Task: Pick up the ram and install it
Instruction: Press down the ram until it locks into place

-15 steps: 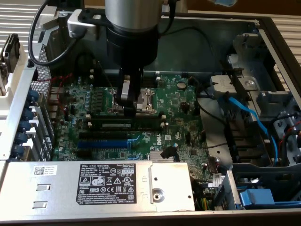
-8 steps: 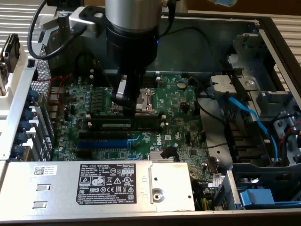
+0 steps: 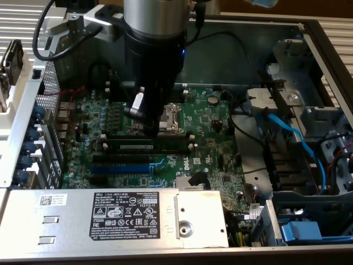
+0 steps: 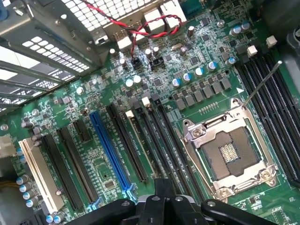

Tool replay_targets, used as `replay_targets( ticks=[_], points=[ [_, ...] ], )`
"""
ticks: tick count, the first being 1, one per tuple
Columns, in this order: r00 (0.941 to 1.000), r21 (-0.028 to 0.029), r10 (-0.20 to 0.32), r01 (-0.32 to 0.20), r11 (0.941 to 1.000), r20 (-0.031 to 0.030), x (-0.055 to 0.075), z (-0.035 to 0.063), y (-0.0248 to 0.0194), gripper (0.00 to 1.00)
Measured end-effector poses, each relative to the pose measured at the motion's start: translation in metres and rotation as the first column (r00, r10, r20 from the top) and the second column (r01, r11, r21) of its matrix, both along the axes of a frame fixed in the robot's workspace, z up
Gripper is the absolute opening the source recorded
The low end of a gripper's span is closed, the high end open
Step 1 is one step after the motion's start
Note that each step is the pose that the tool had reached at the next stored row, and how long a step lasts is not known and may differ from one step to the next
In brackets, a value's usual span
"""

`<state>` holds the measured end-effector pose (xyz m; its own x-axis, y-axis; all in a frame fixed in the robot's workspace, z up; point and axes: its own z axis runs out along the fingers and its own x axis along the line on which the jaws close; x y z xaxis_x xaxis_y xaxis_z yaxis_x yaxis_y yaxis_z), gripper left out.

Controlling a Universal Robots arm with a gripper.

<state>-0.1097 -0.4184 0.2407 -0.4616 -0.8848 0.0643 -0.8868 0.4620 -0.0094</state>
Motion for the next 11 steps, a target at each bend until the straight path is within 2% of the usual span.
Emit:
replay_targets(
  ticks=[5, 11],
  points=[
    [0.9967, 0.0001, -0.081, 0.081, 0.9967, 0.0000, 0.0000, -0.0003, 0.0000, 0.10],
    [0.9842, 0.0001, -0.177, 0.177, 0.9842, 0.0001, 0.0000, -0.0006, 0.0000, 0.10]
  ],
)
